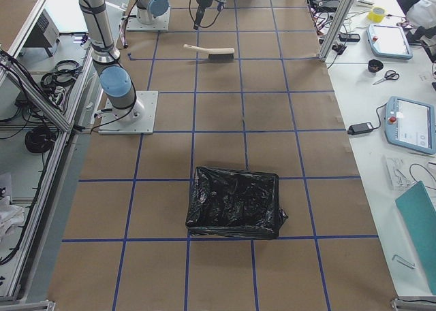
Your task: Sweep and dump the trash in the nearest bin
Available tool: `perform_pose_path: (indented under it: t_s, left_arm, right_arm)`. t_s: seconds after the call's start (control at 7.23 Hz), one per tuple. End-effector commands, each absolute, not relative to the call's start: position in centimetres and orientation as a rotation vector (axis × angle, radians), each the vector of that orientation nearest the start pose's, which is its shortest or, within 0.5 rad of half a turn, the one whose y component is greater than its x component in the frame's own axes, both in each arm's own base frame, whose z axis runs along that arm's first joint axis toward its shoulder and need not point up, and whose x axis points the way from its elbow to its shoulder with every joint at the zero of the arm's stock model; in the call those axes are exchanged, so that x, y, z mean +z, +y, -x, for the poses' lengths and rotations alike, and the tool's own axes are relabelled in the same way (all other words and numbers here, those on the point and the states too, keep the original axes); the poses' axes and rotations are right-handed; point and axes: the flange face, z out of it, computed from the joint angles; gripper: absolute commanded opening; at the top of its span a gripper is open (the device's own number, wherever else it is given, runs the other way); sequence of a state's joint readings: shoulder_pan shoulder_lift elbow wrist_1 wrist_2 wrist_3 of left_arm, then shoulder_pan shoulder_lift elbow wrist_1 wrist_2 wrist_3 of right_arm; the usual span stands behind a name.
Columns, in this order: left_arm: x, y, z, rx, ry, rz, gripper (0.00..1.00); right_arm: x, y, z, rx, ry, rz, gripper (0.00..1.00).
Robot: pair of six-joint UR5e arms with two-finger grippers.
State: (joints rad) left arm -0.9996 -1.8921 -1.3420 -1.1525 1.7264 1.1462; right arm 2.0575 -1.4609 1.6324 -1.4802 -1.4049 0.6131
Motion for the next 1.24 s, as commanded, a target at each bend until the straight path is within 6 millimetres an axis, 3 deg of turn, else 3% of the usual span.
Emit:
perform_pose_path:
  t_s: [0.0,0.14,0.28,0.41,0.55,0.69,0.97,1.11]
  left_arm:
    - [46.0,-63.3,-10.1,-0.124,2.848,-0.490,0.00]
    - [45.1,-63.8,-3.6,-0.106,2.901,-0.379,0.00]
    - [43.7,-64.1,1.7,-0.080,2.945,-0.293,0.00]
    - [42.6,-64.1,6.1,-0.074,2.988,-0.209,0.00]
    - [41.7,-63.8,10.2,-0.060,3.061,-0.188,0.00]
    - [40.3,-63.4,13.1,0.012,3.065,-0.261,0.00]
    - [37.5,-62.5,19.7,0.086,3.073,-0.368,0.00]
    - [36.0,-61.7,23.8,0.125,3.126,-0.308,0.00]
  right_arm:
    - [47.5,-34.8,-34.9,0.325,3.064,-0.195,1.00]
    - [48.0,-34.8,-34.5,0.271,3.085,-0.115,1.00]
    - [49.0,-35.4,-33.4,0.123,3.155,0.060,1.00]
    - [50.0,-36.5,-32.1,0.032,3.157,0.097,1.00]
    - [50.7,-38.9,-29.0,-0.015,3.146,0.049,1.00]
    - [51.8,-40.5,-25.2,-0.059,3.139,0.108,1.00]
    - [53.1,-42.1,-19.6,-0.109,3.170,0.071,1.00]
    - [53.3,-43.0,-17.6,-0.132,3.217,0.159,1.00]
